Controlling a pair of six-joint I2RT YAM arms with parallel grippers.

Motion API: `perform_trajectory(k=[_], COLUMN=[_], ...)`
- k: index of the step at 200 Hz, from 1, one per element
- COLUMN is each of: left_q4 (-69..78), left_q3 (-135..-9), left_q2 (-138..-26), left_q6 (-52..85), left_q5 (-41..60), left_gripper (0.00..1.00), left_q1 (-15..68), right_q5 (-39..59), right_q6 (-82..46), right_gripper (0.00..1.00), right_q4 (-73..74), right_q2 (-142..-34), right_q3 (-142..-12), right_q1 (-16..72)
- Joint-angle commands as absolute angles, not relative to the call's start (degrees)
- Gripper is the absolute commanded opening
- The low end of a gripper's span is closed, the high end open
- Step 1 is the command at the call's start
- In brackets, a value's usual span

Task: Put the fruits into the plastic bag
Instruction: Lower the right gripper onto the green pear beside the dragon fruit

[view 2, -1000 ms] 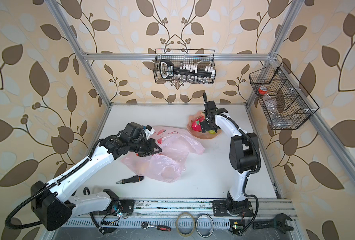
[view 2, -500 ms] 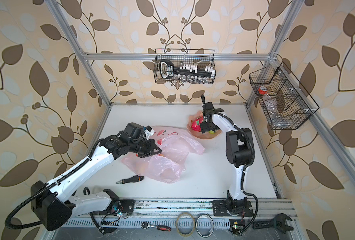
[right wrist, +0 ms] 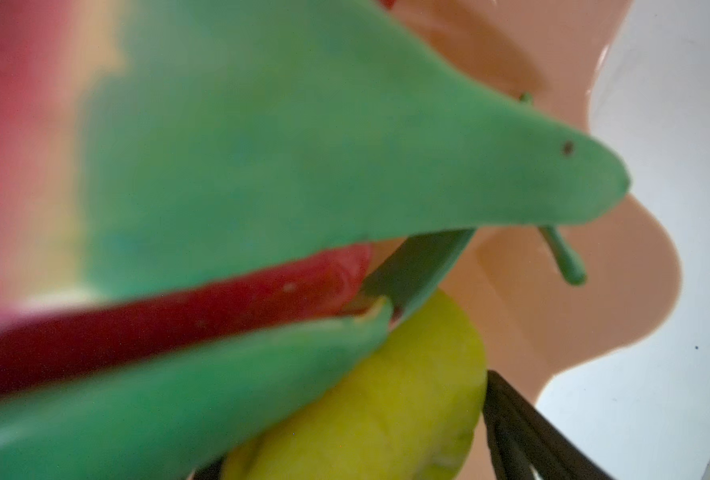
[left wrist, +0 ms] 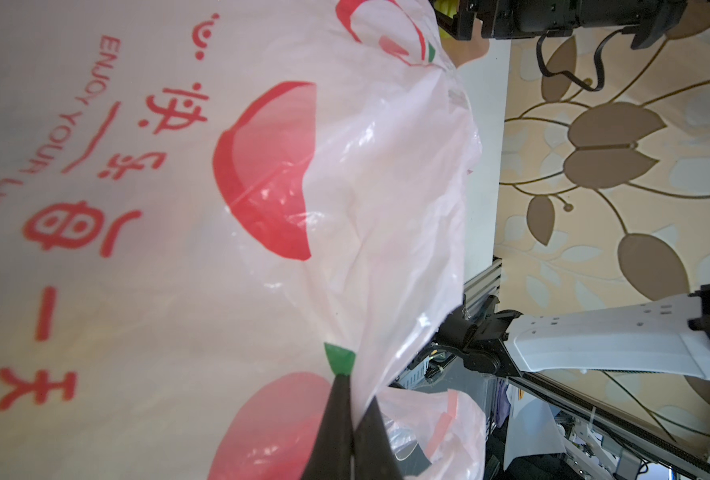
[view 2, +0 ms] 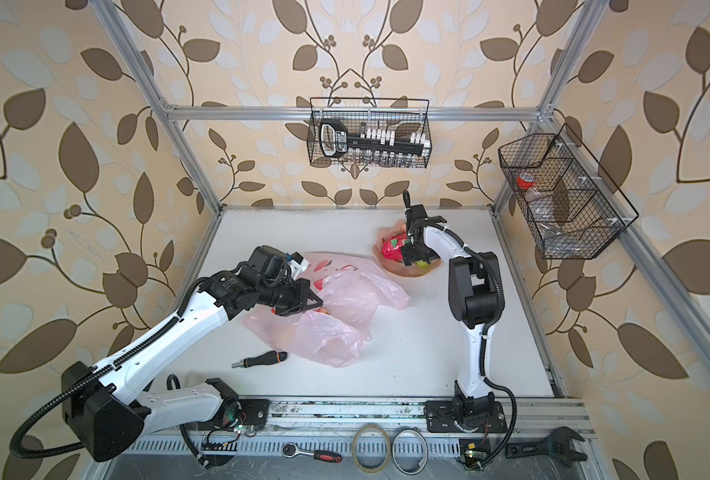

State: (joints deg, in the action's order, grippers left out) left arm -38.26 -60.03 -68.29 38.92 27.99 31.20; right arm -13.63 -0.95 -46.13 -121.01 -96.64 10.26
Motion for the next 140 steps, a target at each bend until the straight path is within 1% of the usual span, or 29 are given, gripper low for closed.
perform_trajectory(k=[1,38,66,97,140], left_q4=[-38.8,-38.8,-38.8,-38.8,-38.4], left_q3=[-61.0,-60.7,-60.3,-60.0,-60.0], left_q2=[-67.3,-67.0,-66.5,-66.1,-66.1], left_q6=[38.1,38.1,38.2,38.3,38.2], left_q5=[27.6,27.5,27.3,27.3,27.5], left_gripper=[0.00,0.00,0.00,0.00,0.00], left_q1=[31.7,31.7,31.7,31.7,31.7], right_q5=[-14.8,-15.0,-15.3,-15.4,-15.5], right_q6=[0.4,0.4,0.3,0.2,-0.8], right_gripper=[0.86,0.79,0.69,0.60,0.53], right_q4=[-45.8,-45.5,-45.2,-43.9,-42.6], right_q2=[-122.7,-122.8,-121.9,-119.0,-114.3], right_q3=[-98.5,-98.2,-97.5,-95.8,-93.2], right_q1=[10.5,10.9,11.3,11.5,11.6])
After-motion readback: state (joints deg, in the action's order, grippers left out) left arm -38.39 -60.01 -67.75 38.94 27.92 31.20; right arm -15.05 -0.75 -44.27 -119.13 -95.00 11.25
